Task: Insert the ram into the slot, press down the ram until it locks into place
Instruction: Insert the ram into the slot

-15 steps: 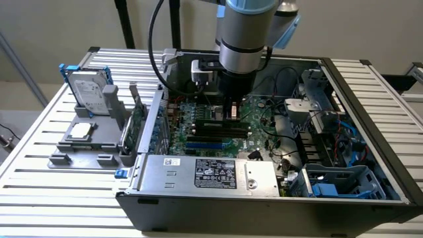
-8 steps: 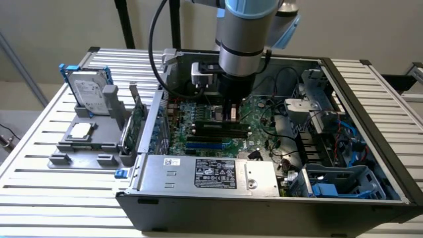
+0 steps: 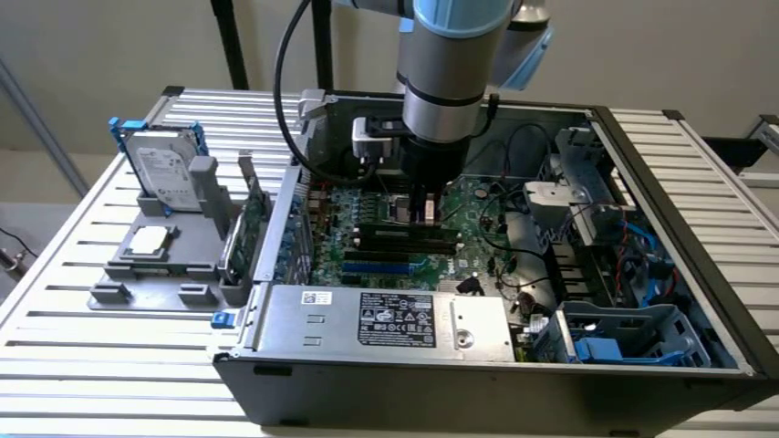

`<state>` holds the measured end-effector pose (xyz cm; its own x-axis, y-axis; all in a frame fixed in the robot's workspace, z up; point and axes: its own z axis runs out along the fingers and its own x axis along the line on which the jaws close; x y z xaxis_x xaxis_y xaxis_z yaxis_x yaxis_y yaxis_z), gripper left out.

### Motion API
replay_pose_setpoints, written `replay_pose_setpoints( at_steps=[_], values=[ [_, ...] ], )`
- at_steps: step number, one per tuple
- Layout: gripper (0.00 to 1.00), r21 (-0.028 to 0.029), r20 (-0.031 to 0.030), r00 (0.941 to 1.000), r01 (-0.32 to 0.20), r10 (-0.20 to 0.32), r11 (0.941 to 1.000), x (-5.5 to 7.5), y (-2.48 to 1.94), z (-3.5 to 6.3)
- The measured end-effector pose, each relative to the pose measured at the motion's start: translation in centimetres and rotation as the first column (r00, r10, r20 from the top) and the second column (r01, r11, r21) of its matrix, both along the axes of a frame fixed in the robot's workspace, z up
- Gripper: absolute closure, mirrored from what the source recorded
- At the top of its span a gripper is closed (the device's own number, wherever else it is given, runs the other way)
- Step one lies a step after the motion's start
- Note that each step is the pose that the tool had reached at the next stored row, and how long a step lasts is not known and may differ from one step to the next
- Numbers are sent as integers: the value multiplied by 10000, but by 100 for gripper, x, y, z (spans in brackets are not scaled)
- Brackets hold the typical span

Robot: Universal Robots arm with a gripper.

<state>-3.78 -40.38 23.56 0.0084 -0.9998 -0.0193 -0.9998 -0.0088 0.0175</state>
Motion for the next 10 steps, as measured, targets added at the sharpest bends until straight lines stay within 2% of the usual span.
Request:
replay_pose_setpoints(
  at_steps=[7, 10],
  values=[
    [86, -5, 0, 9999, -105, 105, 9999, 0, 0, -13],
    [86, -33, -1, 9999, -110, 110, 9999, 0, 0, -15]
  ],
)
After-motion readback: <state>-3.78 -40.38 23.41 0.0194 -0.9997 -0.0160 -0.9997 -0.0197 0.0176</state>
